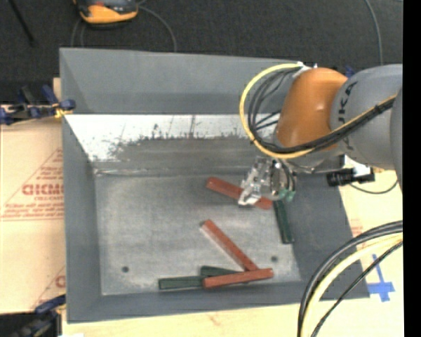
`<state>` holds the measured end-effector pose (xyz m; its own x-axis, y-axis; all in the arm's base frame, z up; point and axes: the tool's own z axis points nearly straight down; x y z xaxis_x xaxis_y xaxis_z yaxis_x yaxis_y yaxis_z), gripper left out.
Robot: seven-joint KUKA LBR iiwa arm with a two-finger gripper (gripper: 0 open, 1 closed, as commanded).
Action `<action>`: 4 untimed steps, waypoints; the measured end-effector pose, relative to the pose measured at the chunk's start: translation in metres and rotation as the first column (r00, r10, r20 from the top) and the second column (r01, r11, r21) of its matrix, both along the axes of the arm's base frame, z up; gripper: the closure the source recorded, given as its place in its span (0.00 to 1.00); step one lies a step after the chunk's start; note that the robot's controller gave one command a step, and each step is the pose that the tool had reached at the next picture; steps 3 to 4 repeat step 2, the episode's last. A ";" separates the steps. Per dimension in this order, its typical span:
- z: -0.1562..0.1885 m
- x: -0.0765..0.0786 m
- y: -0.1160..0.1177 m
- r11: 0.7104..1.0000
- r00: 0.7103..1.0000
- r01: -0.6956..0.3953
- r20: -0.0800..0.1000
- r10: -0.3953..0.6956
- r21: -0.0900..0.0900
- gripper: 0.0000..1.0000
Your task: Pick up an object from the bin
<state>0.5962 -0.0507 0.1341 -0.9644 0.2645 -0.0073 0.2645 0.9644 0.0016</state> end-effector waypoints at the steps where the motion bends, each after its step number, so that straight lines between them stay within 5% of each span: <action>1: 0.006 -0.001 0.000 1.000 1.000 -0.001 -0.004 0.001 0.000 1.00; 4: 0.015 0.000 0.000 1.000 1.000 -0.002 -0.003 0.002 0.001 1.00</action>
Offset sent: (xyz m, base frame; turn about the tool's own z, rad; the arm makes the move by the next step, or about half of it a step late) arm 0.0000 -0.0001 0.0219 0.0000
